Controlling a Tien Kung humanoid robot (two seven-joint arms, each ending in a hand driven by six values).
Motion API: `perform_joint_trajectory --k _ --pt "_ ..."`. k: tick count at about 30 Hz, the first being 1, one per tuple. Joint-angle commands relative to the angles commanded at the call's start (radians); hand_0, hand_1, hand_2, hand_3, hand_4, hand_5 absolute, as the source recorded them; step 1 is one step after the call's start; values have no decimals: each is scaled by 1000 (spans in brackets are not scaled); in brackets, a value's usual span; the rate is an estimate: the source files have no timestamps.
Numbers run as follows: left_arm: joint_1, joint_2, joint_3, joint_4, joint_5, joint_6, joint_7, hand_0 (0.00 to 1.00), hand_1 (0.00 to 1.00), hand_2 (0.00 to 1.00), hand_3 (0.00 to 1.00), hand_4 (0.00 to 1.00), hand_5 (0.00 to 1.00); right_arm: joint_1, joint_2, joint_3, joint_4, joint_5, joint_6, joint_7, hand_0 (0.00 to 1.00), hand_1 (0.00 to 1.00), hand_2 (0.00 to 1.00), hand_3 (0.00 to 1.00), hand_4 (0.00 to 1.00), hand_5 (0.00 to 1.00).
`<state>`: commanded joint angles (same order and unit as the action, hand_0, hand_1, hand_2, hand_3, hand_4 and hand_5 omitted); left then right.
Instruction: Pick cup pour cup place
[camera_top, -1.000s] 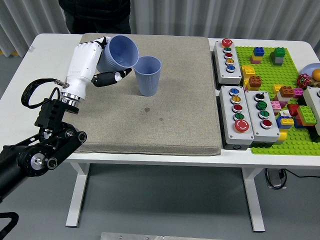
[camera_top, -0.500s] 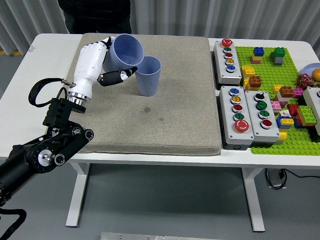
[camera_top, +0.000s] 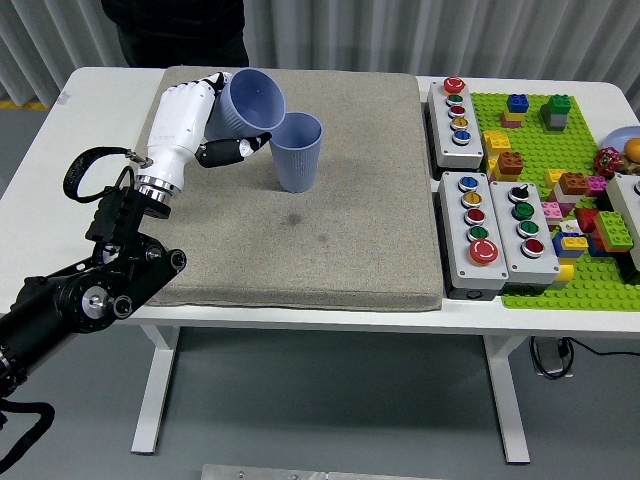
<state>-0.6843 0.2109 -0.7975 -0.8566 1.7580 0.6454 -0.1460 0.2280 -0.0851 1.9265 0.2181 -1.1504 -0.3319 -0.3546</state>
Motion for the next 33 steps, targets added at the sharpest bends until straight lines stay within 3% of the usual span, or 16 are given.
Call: perform_joint_trajectory --k 12,29,33 --pt "-37 6 27 58 -37 0 2 445 413 486 543 793 283 2 -1 1 0 -6 1 -2 676 615 565 579 2 171" --pt "-83 3 78 99 16 0 27 447 415 485 540 788 280 -4 -1 4 0 -14 3 -2 675 614 566 579 2 171" --pt "-107 11 110 113 -35 0 22 447 415 485 540 788 280 1 -4 -1 -2 -5 3 2 675 614 566 579 2 171"
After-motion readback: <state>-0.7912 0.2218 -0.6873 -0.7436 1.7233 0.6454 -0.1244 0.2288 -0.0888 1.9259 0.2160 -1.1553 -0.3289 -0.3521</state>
